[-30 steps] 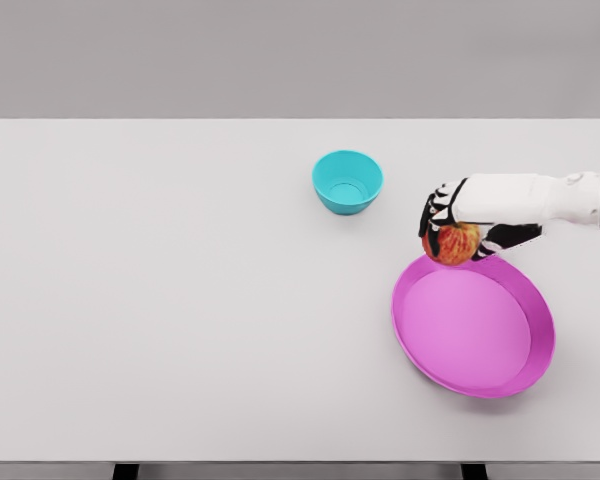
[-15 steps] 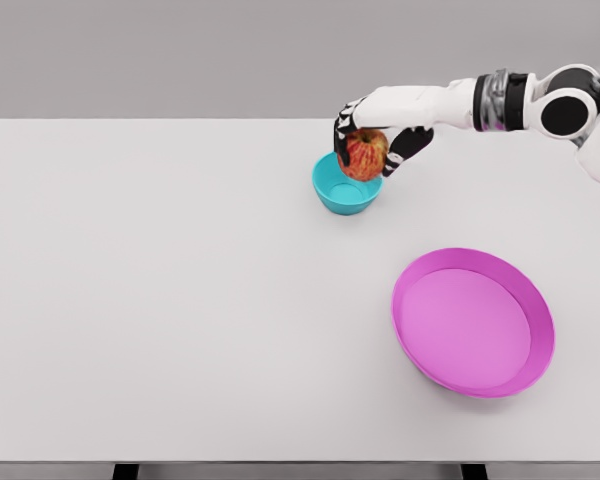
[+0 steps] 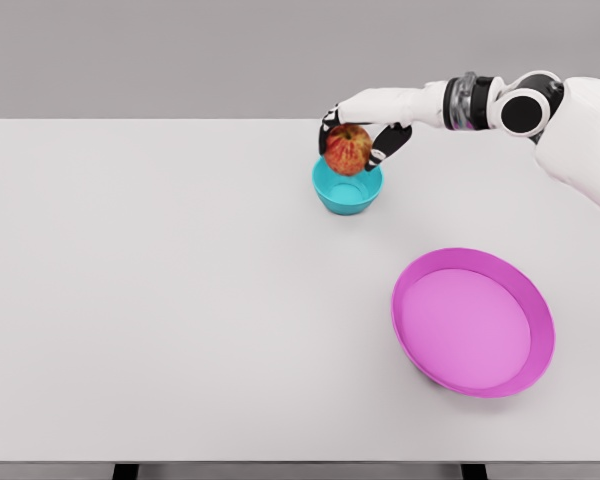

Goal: Put the apple from the pink plate into the blue bowl with your right arm

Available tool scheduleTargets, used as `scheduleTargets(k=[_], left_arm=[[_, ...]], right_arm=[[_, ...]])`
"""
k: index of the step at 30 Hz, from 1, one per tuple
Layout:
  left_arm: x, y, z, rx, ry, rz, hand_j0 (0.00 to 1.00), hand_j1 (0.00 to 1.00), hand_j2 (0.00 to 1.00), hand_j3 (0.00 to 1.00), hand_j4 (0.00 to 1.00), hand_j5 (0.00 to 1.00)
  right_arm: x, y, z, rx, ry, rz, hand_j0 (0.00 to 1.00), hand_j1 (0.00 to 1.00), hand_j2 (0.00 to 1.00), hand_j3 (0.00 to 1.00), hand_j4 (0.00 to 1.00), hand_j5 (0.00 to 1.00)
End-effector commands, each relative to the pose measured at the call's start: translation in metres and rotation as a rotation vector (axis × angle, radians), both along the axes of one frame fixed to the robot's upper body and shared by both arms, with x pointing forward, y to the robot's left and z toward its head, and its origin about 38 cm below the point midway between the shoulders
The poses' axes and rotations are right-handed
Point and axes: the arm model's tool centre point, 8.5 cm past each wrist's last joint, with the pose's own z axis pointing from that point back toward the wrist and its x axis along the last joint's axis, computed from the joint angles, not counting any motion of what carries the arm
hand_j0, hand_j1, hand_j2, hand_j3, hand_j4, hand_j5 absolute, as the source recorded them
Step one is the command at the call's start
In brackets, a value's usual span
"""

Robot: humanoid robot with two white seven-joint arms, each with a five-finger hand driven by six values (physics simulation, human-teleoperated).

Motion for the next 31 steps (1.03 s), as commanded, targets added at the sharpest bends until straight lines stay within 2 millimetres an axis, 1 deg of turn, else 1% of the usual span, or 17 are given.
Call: scheduleTargets(k=[1, 4, 7, 12, 13, 15, 16, 17, 19, 20, 21, 22, 23, 28, 29, 30, 31], left_arm=[[0.000, 0.000, 0.000, 0.000, 0.000, 0.000, 1.00, 1.00, 1.00, 1.00, 1.00, 1.00], [0.000, 0.000, 0.000, 0.000, 0.000, 0.000, 1.00, 1.00, 1.00, 1.00, 1.00, 1.00], [0.000, 0.000, 0.000, 0.000, 0.000, 0.000, 1.00, 1.00, 1.00, 1.00, 1.00, 1.00], [0.000, 0.000, 0.000, 0.000, 0.000, 0.000, 1.00, 1.00, 1.00, 1.00, 1.00, 1.00], [0.000, 0.000, 0.000, 0.000, 0.000, 0.000, 1.00, 1.00, 1.00, 1.00, 1.00, 1.00], [0.000, 0.000, 0.000, 0.000, 0.000, 0.000, 1.00, 1.00, 1.00, 1.00, 1.00, 1.00], [0.000, 0.000, 0.000, 0.000, 0.000, 0.000, 1.00, 1.00, 1.00, 1.00, 1.00, 1.00], [0.000, 0.000, 0.000, 0.000, 0.000, 0.000, 1.00, 1.00, 1.00, 1.00, 1.00, 1.00], [0.000, 0.000, 0.000, 0.000, 0.000, 0.000, 1.00, 1.00, 1.00, 1.00, 1.00, 1.00], [0.000, 0.000, 0.000, 0.000, 0.000, 0.000, 1.00, 1.00, 1.00, 1.00, 1.00, 1.00], [0.000, 0.000, 0.000, 0.000, 0.000, 0.000, 1.00, 1.00, 1.00, 1.00, 1.00, 1.00], [0.000, 0.000, 0.000, 0.000, 0.000, 0.000, 1.00, 1.00, 1.00, 1.00, 1.00, 1.00], [0.000, 0.000, 0.000, 0.000, 0.000, 0.000, 1.00, 1.00, 1.00, 1.00, 1.00, 1.00], [0.000, 0.000, 0.000, 0.000, 0.000, 0.000, 1.00, 1.00, 1.00, 1.00, 1.00, 1.00], [0.000, 0.000, 0.000, 0.000, 0.000, 0.000, 1.00, 1.00, 1.00, 1.00, 1.00, 1.00], [0.009, 0.000, 0.000, -0.002, -0.019, 0.000, 1.00, 1.00, 1.00, 1.00, 1.00, 1.00], [0.033, 0.000, 0.001, 0.000, -0.058, -0.005, 1.00, 1.00, 1.00, 1.00, 1.00, 1.00]], right_arm=[[0.001, -0.001, 0.002, 0.012, -0.005, -0.014, 0.82, 0.82, 0.82, 0.82, 0.82, 0.82], [0.000, -0.004, 0.001, 0.019, -0.006, -0.007, 0.86, 0.86, 0.86, 0.86, 0.86, 0.86], [0.000, -0.006, 0.001, 0.038, -0.002, -0.021, 1.00, 1.00, 1.00, 1.00, 1.00, 1.00], [-0.006, -0.010, 0.005, 0.040, -0.011, -0.006, 1.00, 1.00, 1.00, 1.00, 1.00, 1.00], [-0.020, -0.020, 0.018, 0.052, -0.040, 0.028, 1.00, 1.00, 1.00, 1.00, 1.00, 1.00], [-0.061, -0.070, 0.041, 0.036, -0.092, 0.055, 1.00, 1.00, 1.00, 1.00, 1.00, 1.00], [-0.087, -0.092, 0.045, 0.010, -0.099, 0.067, 1.00, 1.00, 1.00, 1.00, 1.00, 1.00], [-0.100, -0.109, 0.048, 0.007, -0.108, 0.057, 1.00, 1.00, 1.00, 1.00, 1.00, 1.00], [-0.117, -0.130, 0.049, 0.010, -0.111, 0.039, 1.00, 1.00, 1.00, 1.00, 1.00, 1.00], [-0.120, -0.148, 0.055, 0.057, -0.115, -0.009, 1.00, 1.00, 1.00, 1.00, 1.00, 1.00], [-0.126, -0.161, 0.051, 0.064, -0.084, -0.031, 1.00, 1.00, 1.00, 1.00, 1.00, 1.00], [-0.130, -0.167, 0.043, 0.131, -0.086, -0.060, 1.00, 1.00, 1.00, 1.00, 1.00, 1.00], [-0.132, -0.175, 0.047, 0.171, -0.110, -0.090, 1.00, 1.00, 1.00, 1.00, 1.00, 1.00], [-0.136, -0.170, 0.048, 0.168, -0.113, -0.074, 1.00, 1.00, 1.00, 1.00, 1.00, 1.00], [-0.136, -0.164, 0.049, 0.168, -0.106, -0.081, 1.00, 1.00, 1.00, 1.00, 1.00, 1.00], [-0.137, -0.161, 0.051, 0.168, -0.109, -0.081, 1.00, 1.00, 1.00, 1.00, 1.00, 1.00], [-0.138, -0.163, 0.052, 0.162, -0.111, -0.083, 1.00, 1.00, 1.00, 1.00, 1.00, 1.00]])
